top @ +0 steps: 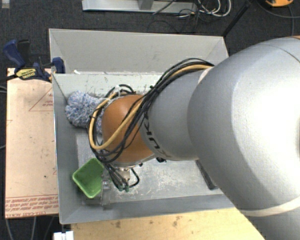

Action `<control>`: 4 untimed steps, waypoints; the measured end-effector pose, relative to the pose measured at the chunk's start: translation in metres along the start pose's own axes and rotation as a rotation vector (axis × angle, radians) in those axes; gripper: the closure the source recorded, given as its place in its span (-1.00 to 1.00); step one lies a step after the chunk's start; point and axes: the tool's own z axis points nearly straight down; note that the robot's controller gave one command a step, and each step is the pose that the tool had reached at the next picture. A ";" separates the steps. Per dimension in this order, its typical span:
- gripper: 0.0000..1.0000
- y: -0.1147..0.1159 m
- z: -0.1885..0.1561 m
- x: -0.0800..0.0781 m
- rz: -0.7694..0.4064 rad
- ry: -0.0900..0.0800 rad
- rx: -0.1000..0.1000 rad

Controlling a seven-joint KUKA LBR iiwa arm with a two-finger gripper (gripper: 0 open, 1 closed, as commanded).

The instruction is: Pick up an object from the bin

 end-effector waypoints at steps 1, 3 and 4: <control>-1.00 0.016 -0.017 0.001 -0.018 0.005 0.004; 1.00 0.017 0.006 -0.002 0.202 0.003 0.010; 1.00 0.017 0.006 -0.002 0.203 0.002 0.010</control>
Offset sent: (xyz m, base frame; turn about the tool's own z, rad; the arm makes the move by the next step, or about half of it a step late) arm -0.0069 0.0237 -0.0129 0.1351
